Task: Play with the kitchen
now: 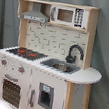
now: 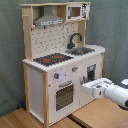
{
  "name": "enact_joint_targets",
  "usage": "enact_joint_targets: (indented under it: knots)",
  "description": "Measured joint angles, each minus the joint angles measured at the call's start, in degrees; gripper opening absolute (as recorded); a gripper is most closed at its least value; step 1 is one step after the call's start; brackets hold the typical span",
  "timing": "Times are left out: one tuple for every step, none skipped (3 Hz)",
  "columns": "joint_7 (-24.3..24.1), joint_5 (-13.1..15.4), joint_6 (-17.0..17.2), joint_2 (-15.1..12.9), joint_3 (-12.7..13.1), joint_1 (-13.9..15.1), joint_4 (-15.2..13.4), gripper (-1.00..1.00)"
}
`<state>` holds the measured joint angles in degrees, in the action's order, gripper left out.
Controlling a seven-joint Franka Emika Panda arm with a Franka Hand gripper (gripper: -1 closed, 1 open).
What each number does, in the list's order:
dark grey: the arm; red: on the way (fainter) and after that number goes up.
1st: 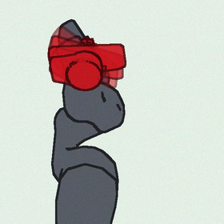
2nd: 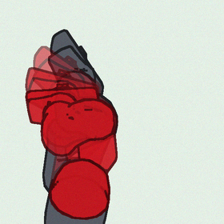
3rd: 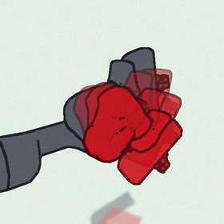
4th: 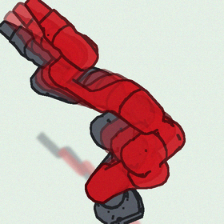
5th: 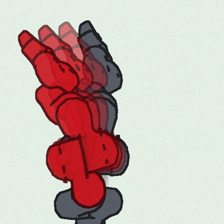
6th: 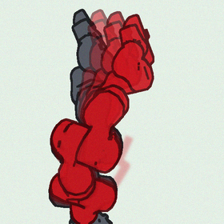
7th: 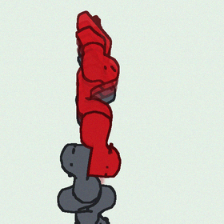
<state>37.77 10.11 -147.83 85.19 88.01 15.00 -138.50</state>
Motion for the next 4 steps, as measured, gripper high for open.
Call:
enact_joint_targets:
  knots:
    - [-2.21, -0.01, -3.48, 0.00, -1.61, 3.73, -0.04, 1.00]
    - [-8.97, -0.01, -4.40, 0.00, -2.11, 4.85, -0.37, 1.00]
    - [-15.20, -0.01, -4.76, 0.01, -1.87, 5.52, -0.96, 1.00]
    - [-22.61, -0.01, -5.65, 0.04, -1.23, 6.37, -1.77, 1.00]
